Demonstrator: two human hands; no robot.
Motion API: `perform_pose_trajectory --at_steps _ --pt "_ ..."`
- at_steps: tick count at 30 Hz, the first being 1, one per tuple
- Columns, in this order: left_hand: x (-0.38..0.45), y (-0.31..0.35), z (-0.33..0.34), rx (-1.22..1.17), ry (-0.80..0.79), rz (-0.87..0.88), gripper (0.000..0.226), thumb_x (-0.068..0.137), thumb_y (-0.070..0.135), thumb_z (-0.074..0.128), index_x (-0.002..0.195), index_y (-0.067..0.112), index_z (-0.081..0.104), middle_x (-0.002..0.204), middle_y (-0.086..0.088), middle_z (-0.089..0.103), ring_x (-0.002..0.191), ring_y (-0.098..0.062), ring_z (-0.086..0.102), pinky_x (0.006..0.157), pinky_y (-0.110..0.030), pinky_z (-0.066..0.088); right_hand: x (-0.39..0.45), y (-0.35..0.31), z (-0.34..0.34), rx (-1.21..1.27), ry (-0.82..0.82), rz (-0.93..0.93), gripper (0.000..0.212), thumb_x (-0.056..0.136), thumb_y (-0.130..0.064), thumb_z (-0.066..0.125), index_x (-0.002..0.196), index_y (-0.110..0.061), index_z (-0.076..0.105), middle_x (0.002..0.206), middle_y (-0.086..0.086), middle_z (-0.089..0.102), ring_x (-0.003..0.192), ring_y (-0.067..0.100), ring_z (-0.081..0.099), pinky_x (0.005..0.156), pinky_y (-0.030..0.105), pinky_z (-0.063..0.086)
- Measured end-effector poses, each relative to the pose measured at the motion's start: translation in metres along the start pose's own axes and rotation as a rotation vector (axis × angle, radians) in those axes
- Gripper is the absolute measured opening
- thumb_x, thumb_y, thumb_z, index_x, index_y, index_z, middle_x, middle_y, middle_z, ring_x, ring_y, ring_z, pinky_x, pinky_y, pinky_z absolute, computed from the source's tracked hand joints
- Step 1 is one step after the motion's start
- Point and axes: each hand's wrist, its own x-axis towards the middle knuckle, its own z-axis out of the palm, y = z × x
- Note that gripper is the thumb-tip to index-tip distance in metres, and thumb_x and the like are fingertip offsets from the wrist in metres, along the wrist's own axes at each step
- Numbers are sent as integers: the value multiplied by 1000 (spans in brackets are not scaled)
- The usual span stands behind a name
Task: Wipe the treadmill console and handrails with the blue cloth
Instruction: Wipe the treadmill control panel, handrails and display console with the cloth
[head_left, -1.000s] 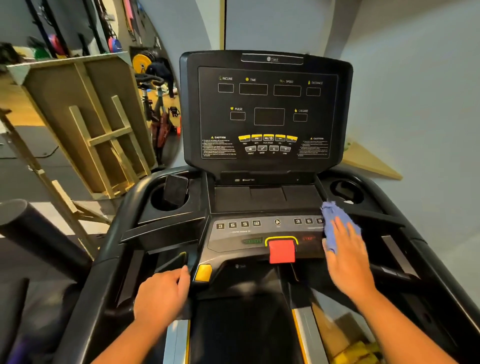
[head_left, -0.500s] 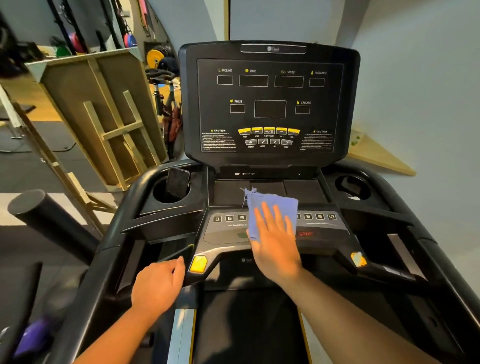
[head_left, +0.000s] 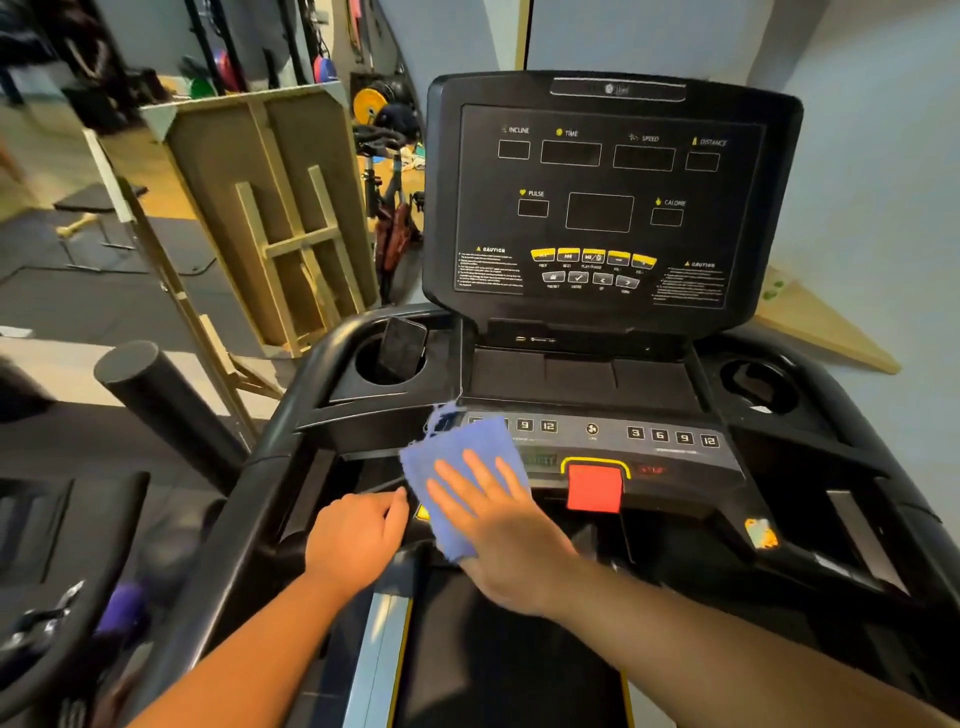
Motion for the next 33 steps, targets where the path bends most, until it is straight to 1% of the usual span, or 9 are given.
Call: perform_pose_trajectory --at_steps 3,5,8,11,14,20,24,29,33 --pt "0 -1 0 26 -6 12 63 92 53 15 61 13 52 56 -4 62 54 -23 57 53 -33 38 -2 19 0 -102 -16 -82 74 88 -42 42 156 -22 25 164 1 27 151 29 23 121 52 23" --pt "0 -1 0 21 -13 16 60 95 49 17 60 14 52 54 -3 60 51 -18 57 51 -30 37 3 43 -8 -58 24 169 70 90 -40 33 156 -18 30 163 2 28 152 26 20 119 53 28" --pt "0 -1 0 -1 -32 16 57 98 45 22 56 16 49 51 -1 57 48 -15 56 50 -28 38 0 48 -13 -13 76 437 70 94 -42 41 157 -15 23 164 4 24 152 30 16 121 51 19" --pt "0 -1 0 5 -40 6 55 99 43 24 52 19 40 49 -1 54 48 -16 53 50 -29 35 -11 19 -4 -39 17 180 85 83 -40 62 156 -19 25 164 5 26 152 31 15 120 52 15" --pt "1 0 0 16 -38 -5 55 100 42 28 51 19 37 48 -1 51 49 -19 51 51 -30 34 -24 22 -6 -80 -51 2 85 78 -38 64 155 -24 28 164 1 27 150 30 25 120 50 19" --pt "1 0 2 -7 -46 6 55 105 35 37 55 19 53 48 2 56 45 -11 56 48 -25 44 -75 84 -9 78 108 364 71 89 -28 47 156 -14 28 164 3 23 153 27 17 123 48 18" --pt "0 -1 3 -29 -40 8 55 104 35 37 55 20 55 47 2 57 43 -10 56 47 -20 37 -121 126 -20 97 89 823 80 99 -29 51 155 -21 -7 164 -2 -6 153 19 -8 124 44 0" --pt "0 -1 2 -28 -25 6 54 105 35 37 57 22 59 50 2 60 46 -10 59 52 -25 50 -131 119 -18 95 169 1123 68 96 -22 52 156 -8 24 164 15 24 152 37 16 122 56 17" --pt "-1 0 3 -43 -22 -12 54 105 36 36 58 23 59 51 3 60 47 -9 60 53 -24 51 -69 74 -9 80 100 889 70 85 -34 35 148 -4 42 152 23 43 140 48 37 111 64 32"
